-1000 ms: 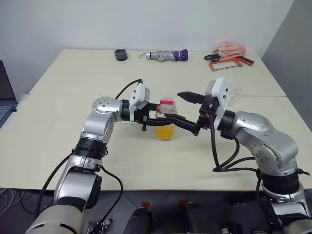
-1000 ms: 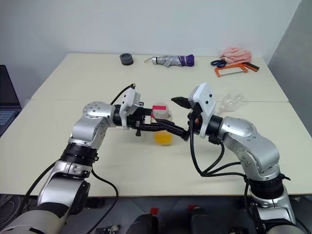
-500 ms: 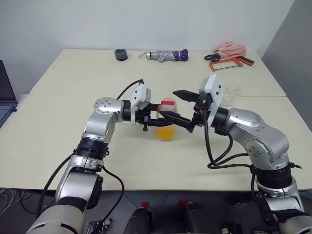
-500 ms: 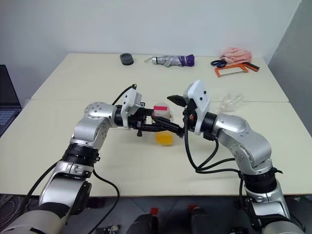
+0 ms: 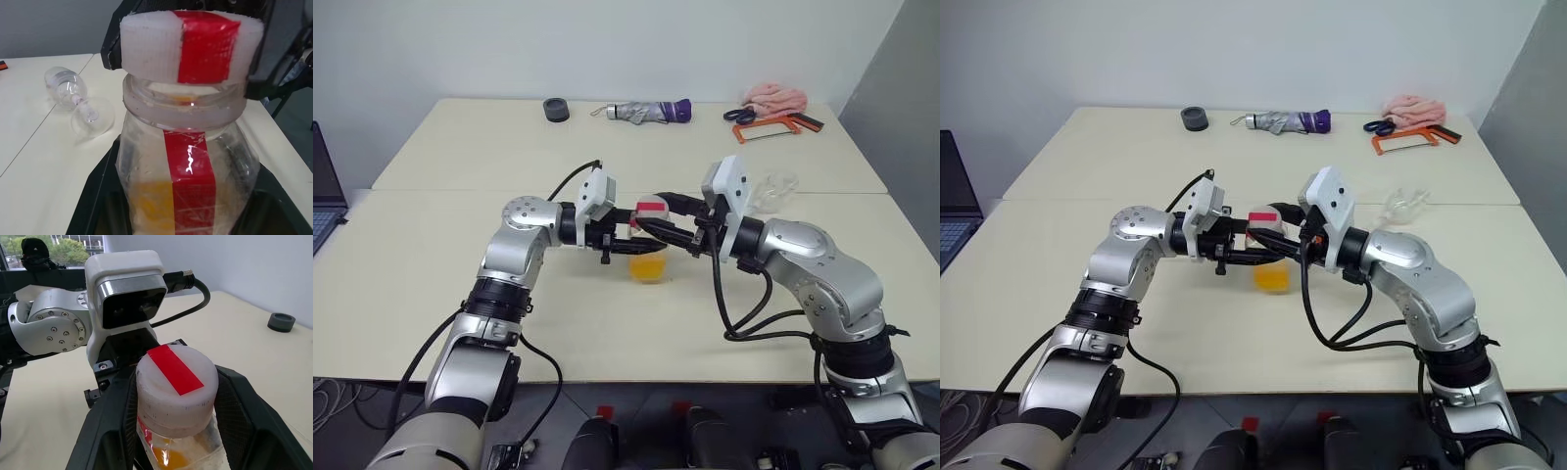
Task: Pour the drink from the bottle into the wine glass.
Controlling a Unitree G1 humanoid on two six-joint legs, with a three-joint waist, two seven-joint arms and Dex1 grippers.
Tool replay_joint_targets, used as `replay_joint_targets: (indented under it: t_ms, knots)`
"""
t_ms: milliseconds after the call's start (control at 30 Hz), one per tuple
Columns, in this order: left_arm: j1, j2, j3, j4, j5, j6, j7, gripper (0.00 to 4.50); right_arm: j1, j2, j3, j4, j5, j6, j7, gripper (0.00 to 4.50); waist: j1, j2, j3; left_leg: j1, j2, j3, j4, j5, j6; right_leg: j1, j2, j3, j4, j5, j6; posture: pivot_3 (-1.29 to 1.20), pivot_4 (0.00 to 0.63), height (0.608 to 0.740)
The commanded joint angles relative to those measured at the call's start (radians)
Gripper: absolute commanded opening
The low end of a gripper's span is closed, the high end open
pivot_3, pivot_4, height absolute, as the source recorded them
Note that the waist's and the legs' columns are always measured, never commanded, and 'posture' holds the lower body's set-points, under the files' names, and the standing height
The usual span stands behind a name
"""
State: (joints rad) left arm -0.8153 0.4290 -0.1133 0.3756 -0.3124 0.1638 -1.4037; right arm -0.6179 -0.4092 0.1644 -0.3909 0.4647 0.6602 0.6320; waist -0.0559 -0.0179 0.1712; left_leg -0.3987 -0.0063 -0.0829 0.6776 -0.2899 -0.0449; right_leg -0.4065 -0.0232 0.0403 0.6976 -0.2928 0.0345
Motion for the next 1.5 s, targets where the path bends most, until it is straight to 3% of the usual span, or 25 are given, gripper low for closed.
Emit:
replay_joint_targets:
  t_ms: [33, 167, 300, 400, 633, 800, 1033, 1300, 1500]
  knots:
    - [0.004, -0.002, 0.01, -0.051, -0.023, 0.005, 0.01, 1.81, -0.003, -0.043, 0.04, -0.047, -0.155, -0.184, -0.001, 1.85, 0.0, 0.0, 0.0, 0.0, 0.0, 0.0, 0.0, 0.0, 0.0, 0.0, 0.0, 0.0, 0.0, 0.0, 0.0, 0.0, 0.15, 0.74]
    - [0.015, 0.0, 0.01, -0.064, -0.027, 0.013, 0.018, 1.8, 0.028, -0.015, 0.013, -0.048, -0.144, -0.236, -0.012, 1.83, 0.0, 0.0, 0.0, 0.0, 0.0, 0.0, 0.0, 0.0, 0.0, 0.0, 0.0, 0.0, 0.0, 0.0, 0.0, 0.0, 0.15, 0.74]
    - [0.023, 0.0, 0.011, -0.073, -0.028, 0.018, 0.023, 1.8, 0.059, 0.037, -0.062, -0.08, 0.0, -0.147, -0.019, 1.83, 0.001, 0.0, 0.0, 0.0, 0.001, 0.0, 0.0, 0.0, 0.0, 0.0, 0.0, 0.0, 0.0, 0.0, 0.0, 0.0, 0.15, 0.74]
    - [0.032, 0.005, 0.013, -0.085, -0.033, 0.026, 0.029, 1.79, 0.075, 0.071, -0.198, -0.11, 0.189, -0.036, -0.076, 1.77, 0.001, 0.0, 0.0, 0.0, 0.001, -0.001, 0.0, 0.0, 0.0, 0.0, 0.0, 0.0, 0.0, 0.0, 0.0, 0.0, 0.15, 0.74]
    - [0.054, 0.015, 0.017, -0.106, -0.042, 0.038, 0.043, 1.79, 0.149, 0.022, -0.358, -0.168, 0.343, 0.055, -0.161, 1.74, 0.005, 0.0, 0.0, 0.0, 0.001, -0.001, 0.0, 0.0, 0.0, 0.001, -0.001, -0.001, 0.0, 0.0, 0.0, 0.0, 0.15, 0.74]
    - [0.064, 0.018, 0.035, -0.11, -0.042, 0.043, 0.078, 1.79, 0.495, -0.186, -0.282, -0.038, -0.055, -0.189, -0.115, 1.74, 0.021, -0.001, -0.001, 0.0, -0.002, 0.001, 0.0, 0.0, 0.0, 0.002, -0.001, -0.001, -0.002, 0.0, 0.0, 0.0, 0.15, 0.74]
    - [0.069, 0.028, 0.047, -0.116, -0.048, 0.049, 0.101, 1.79, 0.677, -0.146, -0.308, 0.234, -0.232, -0.389, -0.196, 1.74, 0.017, 0.0, -0.001, 0.002, -0.001, 0.004, 0.0, 0.0, 0.0, 0.001, 0.002, 0.004, 0.0, 0.0, 0.0, 0.0, 0.15, 0.74]
    - [0.07, 0.044, 0.105, -0.11, -0.061, 0.076, 0.183, 1.79, 0.725, -0.16, -0.357, 0.177, -0.108, -0.315, -0.065, 4.5, 0.02, 0.0, -0.001, 0.002, 0.0, 0.003, 0.0, 0.0, 0.0, 0.002, 0.003, 0.003, 0.0, 0.0, 0.0, 0.0, 0.15, 0.74]
    - [0.074, 0.052, 0.186, -0.063, -0.005, 0.032, 0.392, 1.79, 0.684, -0.272, -0.364, 0.085, -0.116, -0.3, 0.012, 4.5, 0.02, 0.0, -0.001, 0.002, 0.0, 0.003, 0.0, 0.0, 0.0, 0.002, 0.003, 0.003, 0.0, 0.0, 0.0, 0.0, 0.15, 0.74]
